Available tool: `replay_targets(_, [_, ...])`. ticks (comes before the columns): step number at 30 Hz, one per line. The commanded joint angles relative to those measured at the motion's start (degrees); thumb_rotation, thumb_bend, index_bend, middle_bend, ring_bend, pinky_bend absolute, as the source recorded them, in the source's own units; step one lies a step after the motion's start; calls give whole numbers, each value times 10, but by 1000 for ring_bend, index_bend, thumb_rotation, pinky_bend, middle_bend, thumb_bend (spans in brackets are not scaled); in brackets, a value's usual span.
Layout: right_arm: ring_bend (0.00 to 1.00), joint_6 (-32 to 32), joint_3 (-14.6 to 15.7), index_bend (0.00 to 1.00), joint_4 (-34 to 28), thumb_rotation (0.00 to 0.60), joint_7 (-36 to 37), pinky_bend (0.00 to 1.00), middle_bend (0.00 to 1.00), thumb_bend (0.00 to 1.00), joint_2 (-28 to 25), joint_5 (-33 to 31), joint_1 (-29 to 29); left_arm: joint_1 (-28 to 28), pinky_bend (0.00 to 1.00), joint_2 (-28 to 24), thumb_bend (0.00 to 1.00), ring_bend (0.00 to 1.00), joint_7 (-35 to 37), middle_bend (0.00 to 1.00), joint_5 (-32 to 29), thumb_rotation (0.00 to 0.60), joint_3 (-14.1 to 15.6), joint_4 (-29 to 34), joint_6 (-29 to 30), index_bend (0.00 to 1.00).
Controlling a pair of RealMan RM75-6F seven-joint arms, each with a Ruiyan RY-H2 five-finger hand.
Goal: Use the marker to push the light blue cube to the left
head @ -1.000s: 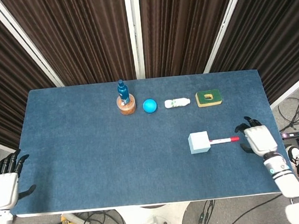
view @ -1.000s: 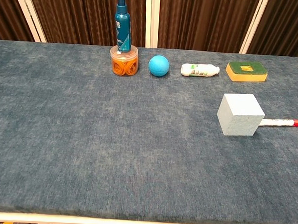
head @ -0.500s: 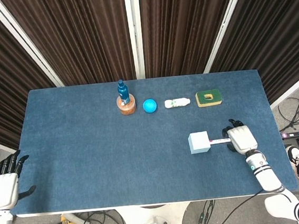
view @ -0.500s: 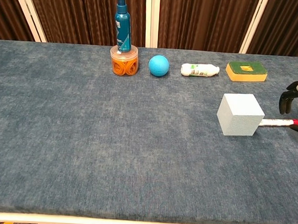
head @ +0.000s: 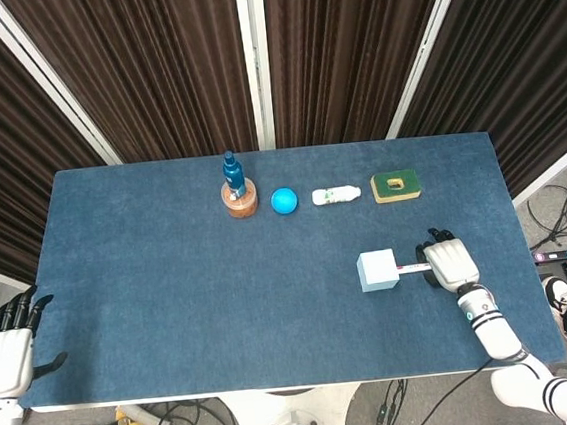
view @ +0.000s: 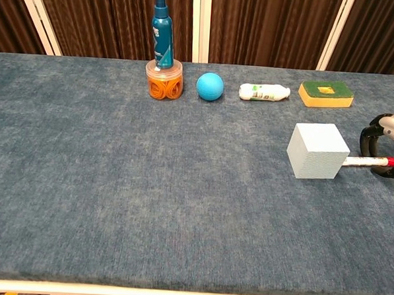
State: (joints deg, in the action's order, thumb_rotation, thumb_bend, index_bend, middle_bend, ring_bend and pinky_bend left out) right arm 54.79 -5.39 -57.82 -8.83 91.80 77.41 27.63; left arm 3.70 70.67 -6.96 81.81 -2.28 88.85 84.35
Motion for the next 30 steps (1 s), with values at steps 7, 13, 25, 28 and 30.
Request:
replay_targets(7, [148,-8,1,499,0,600,-6,209,486,284,0,-4,6,-1,131,3,138,97,1,157,-1,600,0,-6,-1,215])
replay_targets(13, [148,-11,4,499,0,600,-12,209,487,284,2,-8,7,-3,131,2,138,97,4,157,0,600,1,-8,2,216])
replay_targets(25, [147,-8,7,511,0,600,-17,209,486,282,3,-10,6,-5,130,3,138,97,7,157,1,600,0,-9,4,215])
replay_targets(28, [160,-6,7,520,0,600,-17,212,503,284,5,-11,6,-6,130,3,138,97,9,157,2,600,0,-10,6,216])
replay_targets(30, [186,-2,6,555,0,600,-16,222,533,298,5,-10,6,-7,130,3,138,97,10,157,2,600,0,-10,6,215])
